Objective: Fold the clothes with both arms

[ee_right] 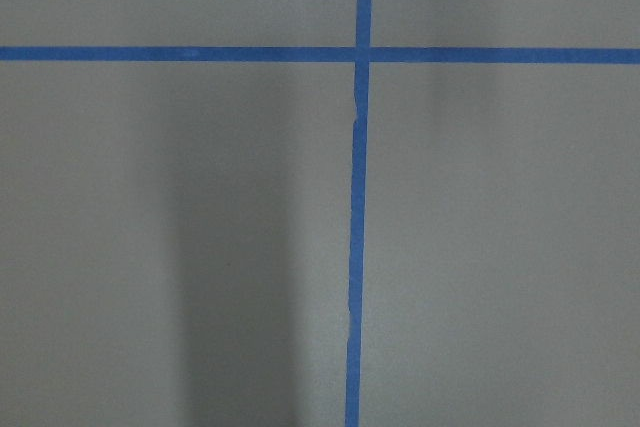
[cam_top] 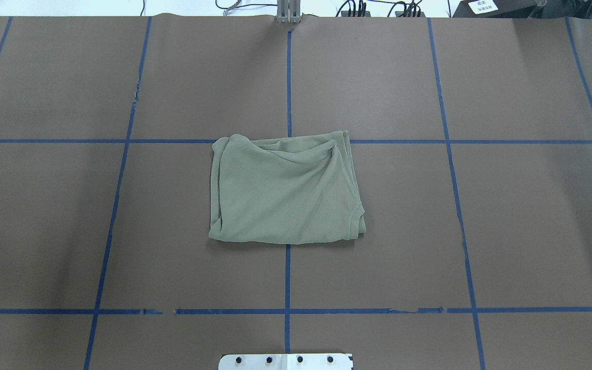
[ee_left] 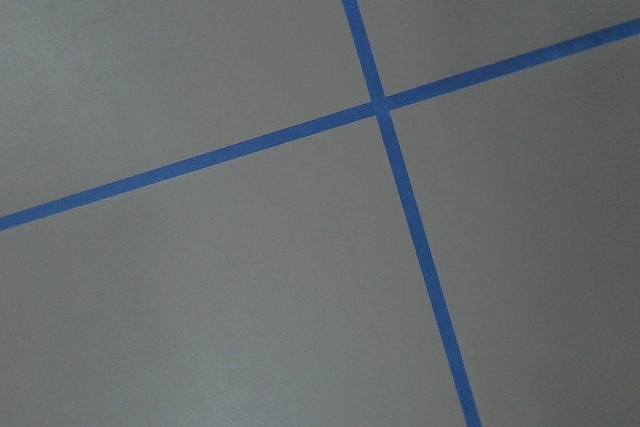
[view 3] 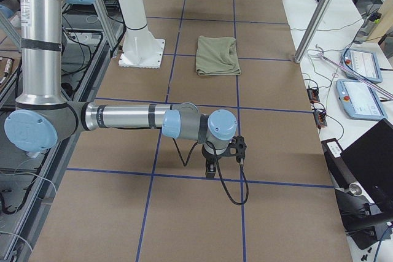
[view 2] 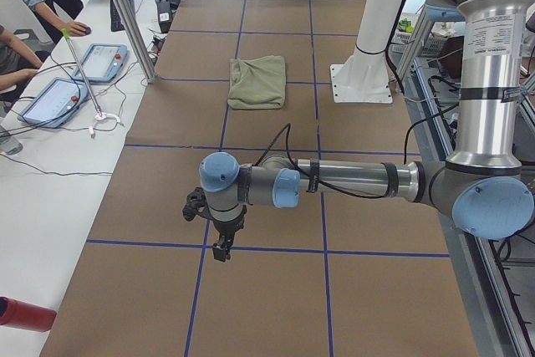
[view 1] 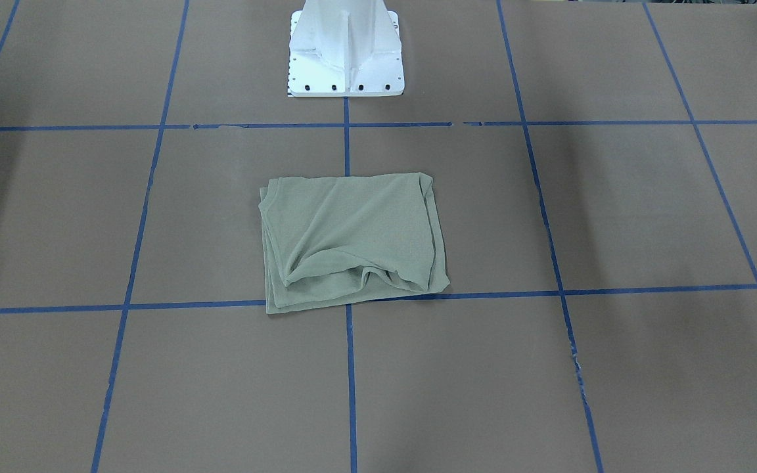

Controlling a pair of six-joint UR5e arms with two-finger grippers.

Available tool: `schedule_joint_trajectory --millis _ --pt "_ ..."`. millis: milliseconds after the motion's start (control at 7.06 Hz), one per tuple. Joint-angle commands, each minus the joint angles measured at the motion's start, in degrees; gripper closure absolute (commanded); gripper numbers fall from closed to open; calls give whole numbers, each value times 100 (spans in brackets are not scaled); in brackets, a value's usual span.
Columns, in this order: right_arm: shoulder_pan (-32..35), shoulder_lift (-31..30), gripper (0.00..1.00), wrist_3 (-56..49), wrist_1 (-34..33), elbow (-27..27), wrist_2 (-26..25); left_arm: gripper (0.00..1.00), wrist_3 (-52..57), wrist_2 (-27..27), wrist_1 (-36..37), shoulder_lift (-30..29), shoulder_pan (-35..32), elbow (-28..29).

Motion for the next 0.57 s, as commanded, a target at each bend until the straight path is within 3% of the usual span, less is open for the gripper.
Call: schedule_joint_trajectory --millis 0,425 --pt "1 7 0 -6 7 26 -6 0 45 -11 -4 -14 -43 -23" --pt "1 42 0 -6 15 18 -6 1 -16 -212 -22 -5 -52 -14"
